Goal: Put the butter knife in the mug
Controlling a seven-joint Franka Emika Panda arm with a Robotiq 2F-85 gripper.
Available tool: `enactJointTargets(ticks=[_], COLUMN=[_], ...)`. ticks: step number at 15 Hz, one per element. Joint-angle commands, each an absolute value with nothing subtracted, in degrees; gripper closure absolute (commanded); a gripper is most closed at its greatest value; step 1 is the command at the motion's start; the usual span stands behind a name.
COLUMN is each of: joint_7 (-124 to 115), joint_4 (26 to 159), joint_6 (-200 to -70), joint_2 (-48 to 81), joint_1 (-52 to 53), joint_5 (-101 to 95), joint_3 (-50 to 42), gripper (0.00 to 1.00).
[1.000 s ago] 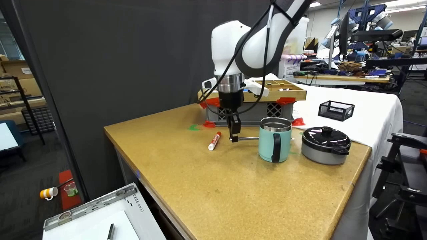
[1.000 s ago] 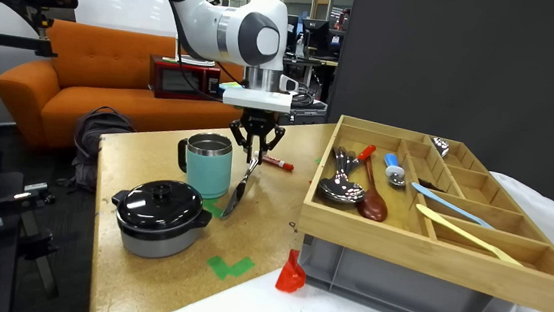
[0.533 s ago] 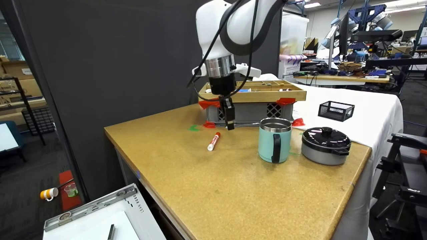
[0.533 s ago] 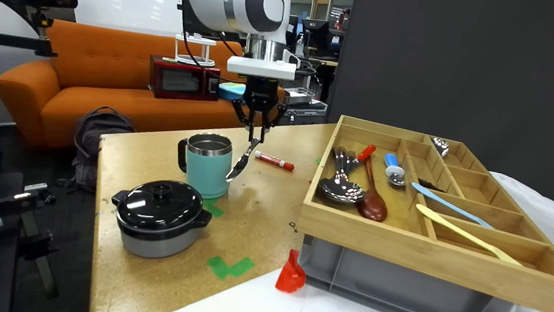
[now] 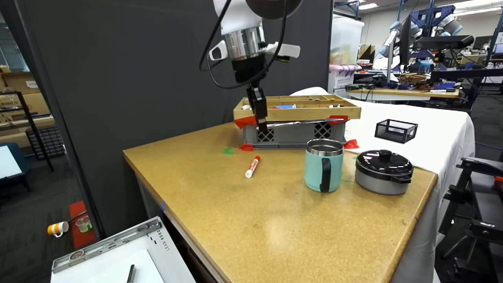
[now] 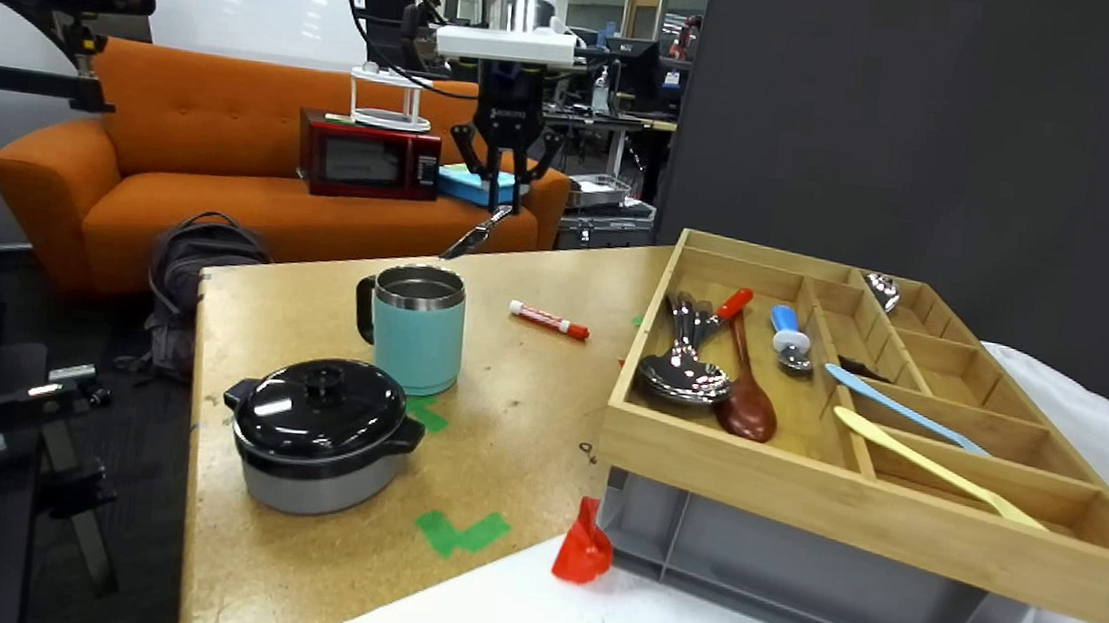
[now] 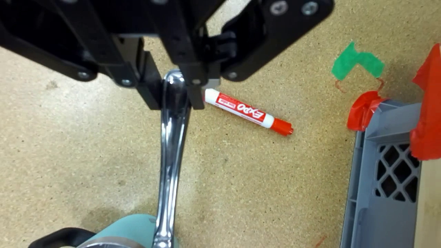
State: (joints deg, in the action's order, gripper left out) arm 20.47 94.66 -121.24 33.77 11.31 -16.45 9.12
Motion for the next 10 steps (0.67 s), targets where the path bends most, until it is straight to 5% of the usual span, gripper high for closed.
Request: enactJointTargets(ticks=[1, 10], joint_7=[20.43, 27.17], joint_4=[95.51, 105.66], joint_6=[-119.85, -126.91], joint_2=[31.32, 22.46], joint_1=[11.24, 5.8], joint_5=[-16.11, -9.62], joint_3=[9.11, 10.58], gripper=[0.94, 0.94])
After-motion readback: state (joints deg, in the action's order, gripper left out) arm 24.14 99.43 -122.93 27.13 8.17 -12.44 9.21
